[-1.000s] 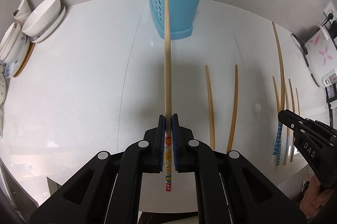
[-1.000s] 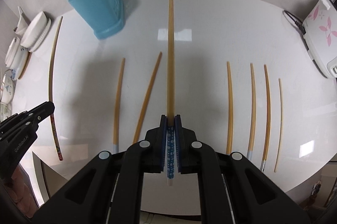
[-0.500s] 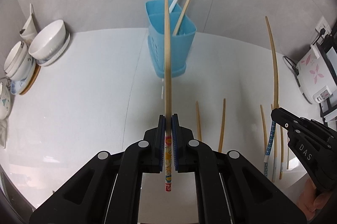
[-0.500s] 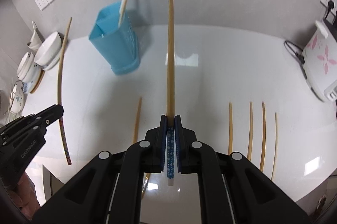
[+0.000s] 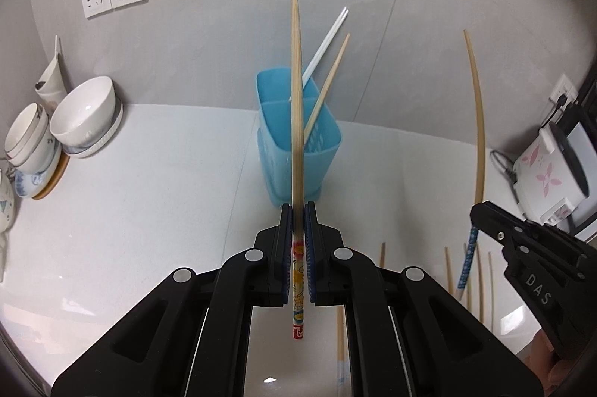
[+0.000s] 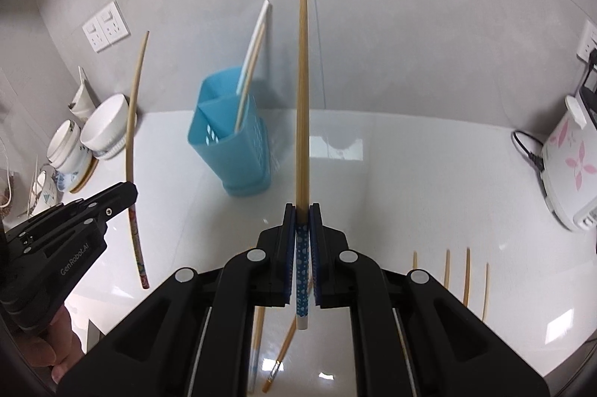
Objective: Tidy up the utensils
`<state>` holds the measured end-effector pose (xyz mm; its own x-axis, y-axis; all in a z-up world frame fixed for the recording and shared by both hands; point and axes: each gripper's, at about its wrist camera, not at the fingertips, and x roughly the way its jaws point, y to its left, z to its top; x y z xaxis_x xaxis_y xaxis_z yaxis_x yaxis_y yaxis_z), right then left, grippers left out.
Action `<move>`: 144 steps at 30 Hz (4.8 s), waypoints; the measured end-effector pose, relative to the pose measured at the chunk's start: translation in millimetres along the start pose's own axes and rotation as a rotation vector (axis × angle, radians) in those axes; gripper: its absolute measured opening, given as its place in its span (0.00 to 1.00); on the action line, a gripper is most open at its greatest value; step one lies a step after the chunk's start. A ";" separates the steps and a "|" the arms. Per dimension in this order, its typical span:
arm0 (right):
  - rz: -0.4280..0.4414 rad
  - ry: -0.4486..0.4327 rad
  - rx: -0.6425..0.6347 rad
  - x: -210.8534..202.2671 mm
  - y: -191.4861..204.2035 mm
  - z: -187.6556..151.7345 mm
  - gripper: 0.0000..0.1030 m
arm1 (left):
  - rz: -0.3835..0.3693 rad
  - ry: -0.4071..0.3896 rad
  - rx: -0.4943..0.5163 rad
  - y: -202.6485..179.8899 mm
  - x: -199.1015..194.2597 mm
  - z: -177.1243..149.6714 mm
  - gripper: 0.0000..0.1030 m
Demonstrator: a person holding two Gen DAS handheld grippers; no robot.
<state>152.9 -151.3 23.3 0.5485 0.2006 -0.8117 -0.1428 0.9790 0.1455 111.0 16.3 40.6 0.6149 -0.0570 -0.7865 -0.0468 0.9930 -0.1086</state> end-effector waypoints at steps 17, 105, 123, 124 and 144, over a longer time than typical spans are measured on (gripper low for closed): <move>0.065 -0.138 0.006 9.7 7.1 62.2 0.07 | -0.081 -0.193 0.017 2.9 11.0 51.8 0.06; 0.280 -0.157 0.026 122.6 54.9 103.8 0.07 | 0.063 -0.114 0.030 66.4 88.8 56.6 0.94; 0.240 -0.077 0.015 158.8 62.9 83.1 0.09 | 0.084 -0.082 0.000 85.8 107.1 52.9 0.94; 0.233 -0.075 0.014 159.1 63.1 82.7 0.09 | 0.085 -0.081 -0.001 87.1 108.5 53.0 0.94; 0.033 -0.084 -0.005 82.0 -1.8 51.7 0.89 | 0.010 -0.063 0.042 46.9 93.1 41.3 0.94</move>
<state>240.7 -134.7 -14.2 0.6108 0.2348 -0.7562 -0.1653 0.9718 0.1682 198.6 61.9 -12.6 0.6629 -0.0414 -0.7475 -0.0213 0.9970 -0.0741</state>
